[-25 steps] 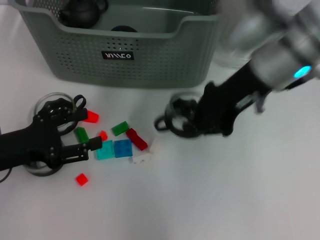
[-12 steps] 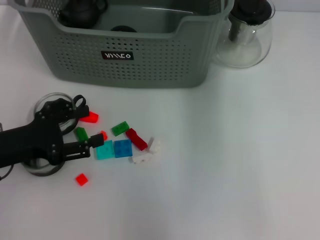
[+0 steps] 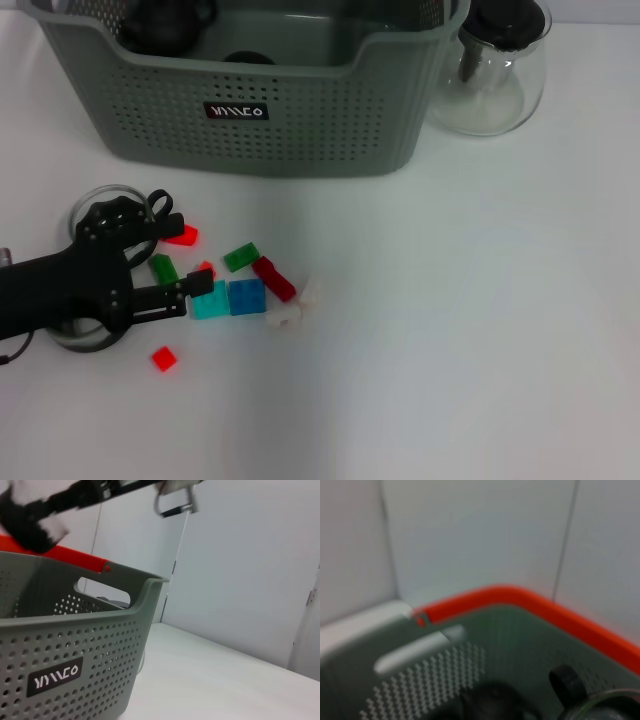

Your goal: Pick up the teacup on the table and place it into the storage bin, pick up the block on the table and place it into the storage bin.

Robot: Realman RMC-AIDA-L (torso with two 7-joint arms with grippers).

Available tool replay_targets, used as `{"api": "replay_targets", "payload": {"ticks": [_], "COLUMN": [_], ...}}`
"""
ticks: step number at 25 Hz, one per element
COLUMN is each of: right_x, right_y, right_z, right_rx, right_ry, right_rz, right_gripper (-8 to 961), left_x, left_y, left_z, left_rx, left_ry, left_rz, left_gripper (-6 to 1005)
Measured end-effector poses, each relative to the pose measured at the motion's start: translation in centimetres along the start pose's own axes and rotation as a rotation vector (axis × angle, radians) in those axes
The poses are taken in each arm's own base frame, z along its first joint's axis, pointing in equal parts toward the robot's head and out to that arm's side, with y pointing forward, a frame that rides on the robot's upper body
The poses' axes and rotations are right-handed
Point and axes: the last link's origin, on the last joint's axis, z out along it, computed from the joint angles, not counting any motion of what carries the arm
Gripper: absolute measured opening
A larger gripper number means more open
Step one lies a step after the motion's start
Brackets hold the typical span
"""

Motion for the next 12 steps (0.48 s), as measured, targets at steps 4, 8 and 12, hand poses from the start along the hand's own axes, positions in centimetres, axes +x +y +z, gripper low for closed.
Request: {"api": "replay_targets", "payload": {"ticks": [4, 8, 12], "right_x": [1.2, 2.6, 4.0], "right_y": [-0.1, -0.3, -0.6], "right_z": [1.9, 2.4, 2.4], "right_rx": [0.073, 0.093, 0.091], "right_ry": [0.041, 0.071, 0.099], "right_rz": [-0.012, -0.012, 0.003], "right_gripper": [119, 127, 136], "left_x": [-0.2, -0.5, -0.4], "left_y": [0.0, 0.0, 0.0], "left_z": [0.1, 0.3, 0.4], "left_rx": [0.005, 0.013, 0.009], "left_ry": [-0.001, -0.003, -0.005], "left_rz": [-0.01, -0.02, -0.019], "left_gripper": [814, 813, 812]}}
